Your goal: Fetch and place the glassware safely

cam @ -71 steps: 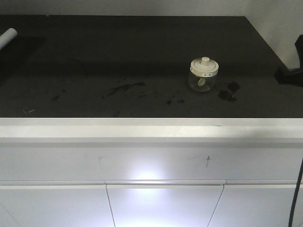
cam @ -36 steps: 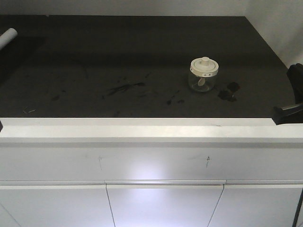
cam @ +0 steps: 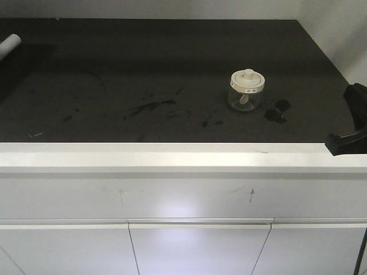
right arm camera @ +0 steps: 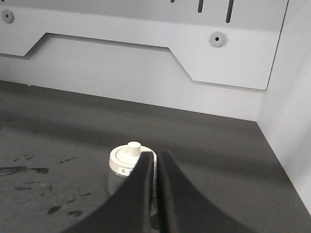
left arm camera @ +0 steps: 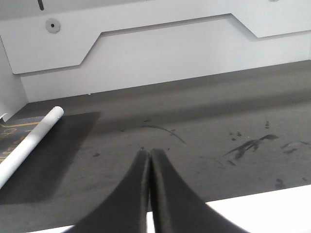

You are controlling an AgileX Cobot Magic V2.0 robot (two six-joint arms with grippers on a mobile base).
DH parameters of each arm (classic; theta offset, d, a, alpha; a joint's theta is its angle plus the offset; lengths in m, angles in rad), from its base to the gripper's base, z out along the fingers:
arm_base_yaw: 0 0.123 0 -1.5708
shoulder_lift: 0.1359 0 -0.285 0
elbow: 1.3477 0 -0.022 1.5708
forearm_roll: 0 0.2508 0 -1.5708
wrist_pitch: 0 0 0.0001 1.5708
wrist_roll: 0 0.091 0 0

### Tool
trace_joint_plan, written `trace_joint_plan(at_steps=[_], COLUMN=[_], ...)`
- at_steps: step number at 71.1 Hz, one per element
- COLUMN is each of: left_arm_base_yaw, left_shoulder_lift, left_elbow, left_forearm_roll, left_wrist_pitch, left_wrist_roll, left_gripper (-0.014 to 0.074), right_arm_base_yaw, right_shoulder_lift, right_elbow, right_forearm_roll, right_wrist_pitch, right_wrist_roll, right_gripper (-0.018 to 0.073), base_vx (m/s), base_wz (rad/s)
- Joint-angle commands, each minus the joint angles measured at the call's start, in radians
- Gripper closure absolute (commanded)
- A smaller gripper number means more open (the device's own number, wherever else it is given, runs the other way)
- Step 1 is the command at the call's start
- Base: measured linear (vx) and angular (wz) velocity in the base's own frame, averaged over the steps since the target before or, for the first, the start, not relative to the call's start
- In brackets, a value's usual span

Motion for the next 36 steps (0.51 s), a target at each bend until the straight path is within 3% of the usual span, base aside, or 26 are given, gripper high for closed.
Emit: trace_joint_plan(at_steps=[1,25,36], left_arm_base_yaw=[-0.007,-0.007,-0.007], left_shoulder_lift=[-0.005,-0.004,-0.004], left_elbow=[-0.026,-0.026,-0.026], left_forearm_roll=[-0.005,-0.005,-0.005], left_wrist_pitch=[-0.063,-0.06,-0.06], left_wrist_roll=[-0.009,-0.009,-0.009], left_gripper=[0.0603,0.0603,0.0603], right_arm_base_yaw=[-0.005,-0.005,-0.005], right_shoulder_lift=[-0.015,-0.015,-0.003], right_elbow=[-0.026,-0.026,-0.029], right_forearm_roll=[0.01,0.01,0.01], right_wrist_pitch=[-0.061,-0.061,-0.067], right_wrist_roll=[-0.001,0.001,0.001], right_gripper=[0.056,0.0551,0.0459], base_vx=[0.0,0.0,0.0], base_wz=[0.0,0.0,0.0])
